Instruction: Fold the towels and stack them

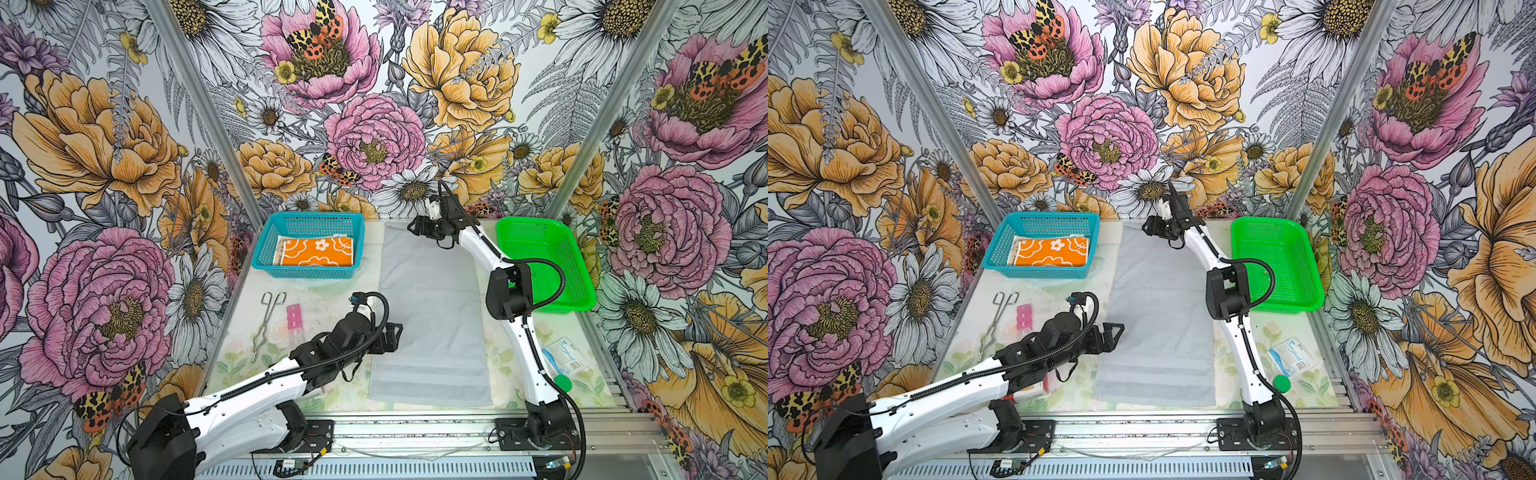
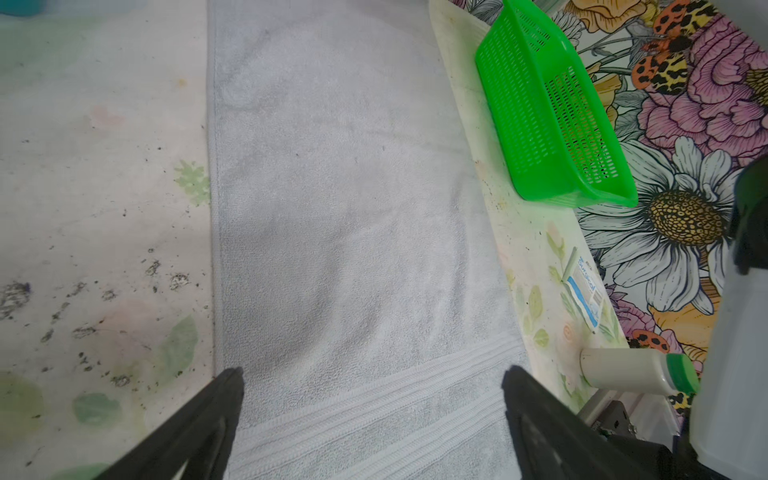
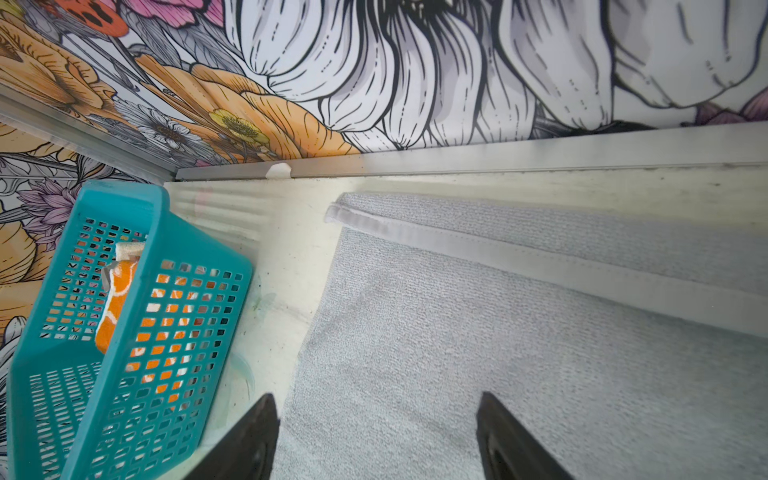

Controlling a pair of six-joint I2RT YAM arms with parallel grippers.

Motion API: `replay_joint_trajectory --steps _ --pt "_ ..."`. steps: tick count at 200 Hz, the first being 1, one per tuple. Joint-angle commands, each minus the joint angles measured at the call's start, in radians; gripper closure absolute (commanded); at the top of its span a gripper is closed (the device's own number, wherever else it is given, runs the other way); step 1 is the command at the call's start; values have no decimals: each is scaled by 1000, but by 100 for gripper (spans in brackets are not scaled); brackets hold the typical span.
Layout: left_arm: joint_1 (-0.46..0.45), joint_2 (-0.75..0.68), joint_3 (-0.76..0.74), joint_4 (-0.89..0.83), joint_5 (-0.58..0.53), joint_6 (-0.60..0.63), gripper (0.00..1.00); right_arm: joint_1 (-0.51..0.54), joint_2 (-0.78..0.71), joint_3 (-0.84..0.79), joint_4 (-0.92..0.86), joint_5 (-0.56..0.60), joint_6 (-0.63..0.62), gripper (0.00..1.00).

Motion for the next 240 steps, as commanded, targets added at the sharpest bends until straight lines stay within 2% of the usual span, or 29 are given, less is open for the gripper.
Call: replay_joint_trajectory --steps 1,127,192,240 --pt "13 29 -4 45 9 26 1 4 43 40 4 -22 3 23" --pt "50 246 -29 189 127 -75 1 4 98 128 43 8 53 23" --pt "57 256 -37 186 135 -74 1 5 127 108 49 15 73 23" --pt "72 237 -56 172 140 -72 1 -4 135 77 49 122 28 23"
